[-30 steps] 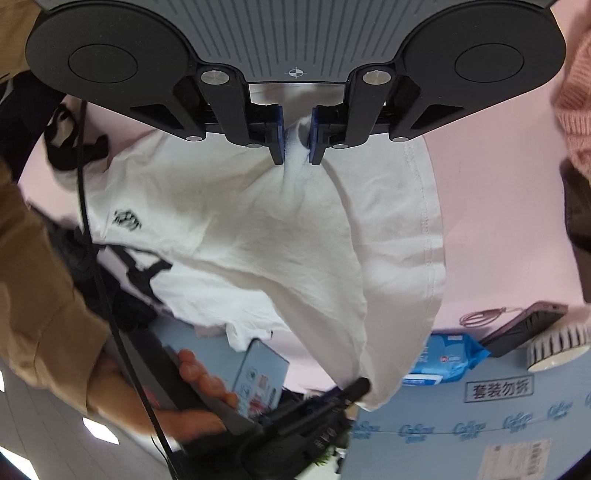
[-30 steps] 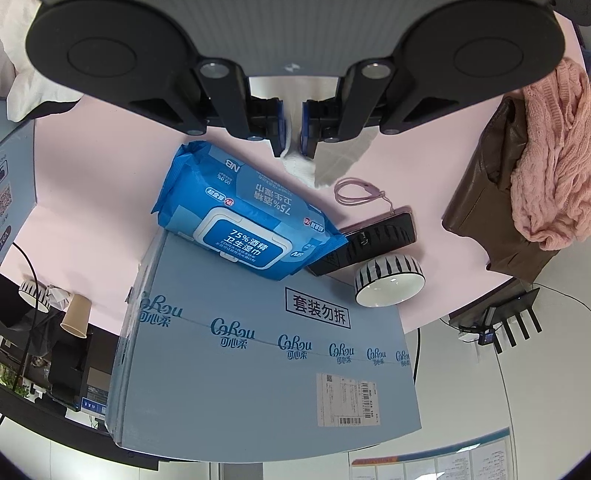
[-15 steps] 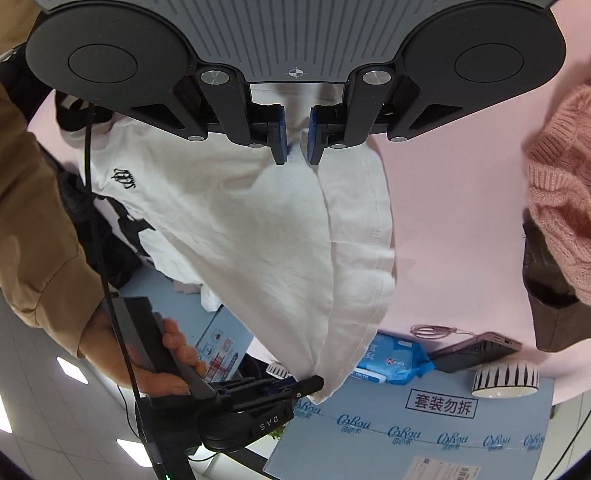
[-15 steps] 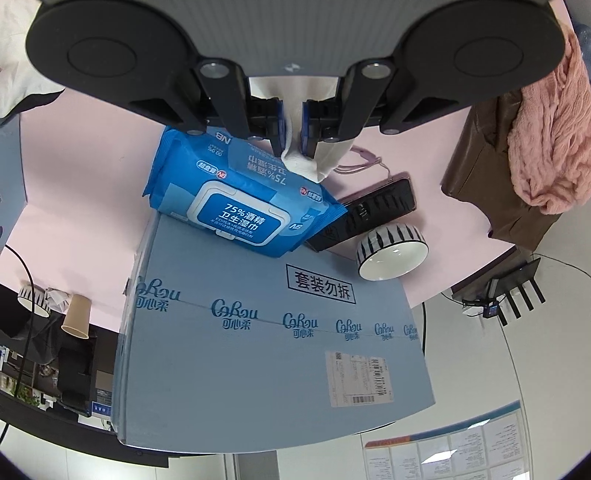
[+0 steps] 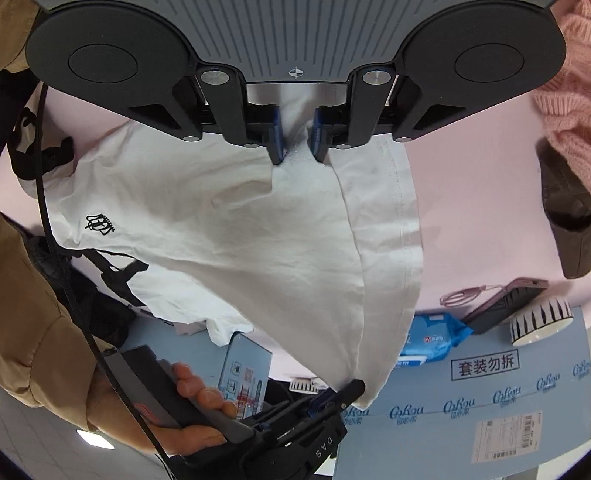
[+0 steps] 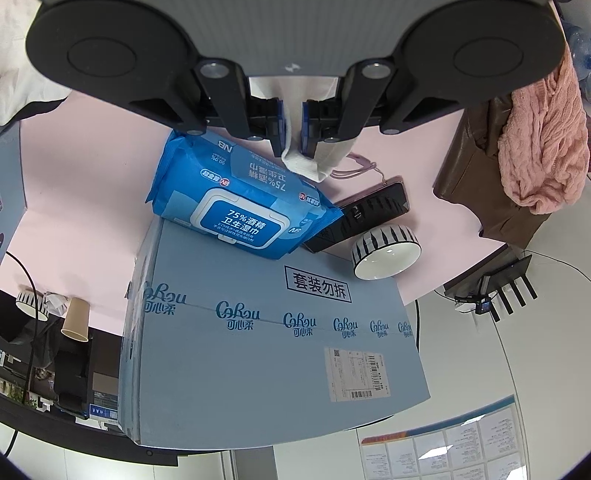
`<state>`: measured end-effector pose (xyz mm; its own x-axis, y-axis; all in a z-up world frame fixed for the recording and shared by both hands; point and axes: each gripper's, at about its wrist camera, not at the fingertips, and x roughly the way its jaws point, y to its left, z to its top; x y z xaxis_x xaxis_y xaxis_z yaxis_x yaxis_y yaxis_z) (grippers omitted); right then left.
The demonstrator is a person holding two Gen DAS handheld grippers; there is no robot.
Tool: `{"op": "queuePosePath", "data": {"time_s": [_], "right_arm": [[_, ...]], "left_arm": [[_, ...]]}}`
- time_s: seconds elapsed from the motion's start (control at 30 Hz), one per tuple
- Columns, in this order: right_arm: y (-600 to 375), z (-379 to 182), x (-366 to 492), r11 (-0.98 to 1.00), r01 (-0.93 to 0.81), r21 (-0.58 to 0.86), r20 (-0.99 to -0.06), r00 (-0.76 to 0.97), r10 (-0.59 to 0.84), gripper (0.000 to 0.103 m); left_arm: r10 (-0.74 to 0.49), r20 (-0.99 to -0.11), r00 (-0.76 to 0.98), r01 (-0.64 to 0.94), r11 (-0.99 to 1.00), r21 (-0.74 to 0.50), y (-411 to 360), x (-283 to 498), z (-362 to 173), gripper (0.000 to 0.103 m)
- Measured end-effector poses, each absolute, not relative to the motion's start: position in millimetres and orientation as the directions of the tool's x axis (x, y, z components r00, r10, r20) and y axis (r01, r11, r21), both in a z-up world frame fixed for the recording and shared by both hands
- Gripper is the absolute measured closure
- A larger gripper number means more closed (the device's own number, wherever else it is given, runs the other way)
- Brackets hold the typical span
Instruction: Fold clothes
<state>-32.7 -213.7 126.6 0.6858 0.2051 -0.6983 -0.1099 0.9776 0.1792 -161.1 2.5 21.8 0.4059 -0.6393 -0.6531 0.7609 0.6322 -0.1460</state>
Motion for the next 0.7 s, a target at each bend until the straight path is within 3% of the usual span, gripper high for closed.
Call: {"op": "queuePosePath", "data": {"time_s": [0.1,0.47,0.7], "right_arm": [[-215.5,127.1,-33.9,0.977,-0.110,0.184,-0.695,0.688,0.208,0.093],[-214.2,123.8,-29.2,0.974,-0.108,0.197,-0.696,0.685,0.217,0.093],[-207.1,119.7,-21.8,0.973,-0.107,0.205,-0.697,0.682,0.222,0.093]], "left_arm": [[-0.651,-0.647,0.397,0.776,0.615,-0.142,0.7,-163.1,21.4,0.100],[-0.742,-0.542,0.393,0.715,0.618,-0.328,44.2,-167.5,36.7,0.101],[-0.743,-0.544,0.390,0.618,0.649,-0.443,65.2,-169.4,17.1,0.103]]}}
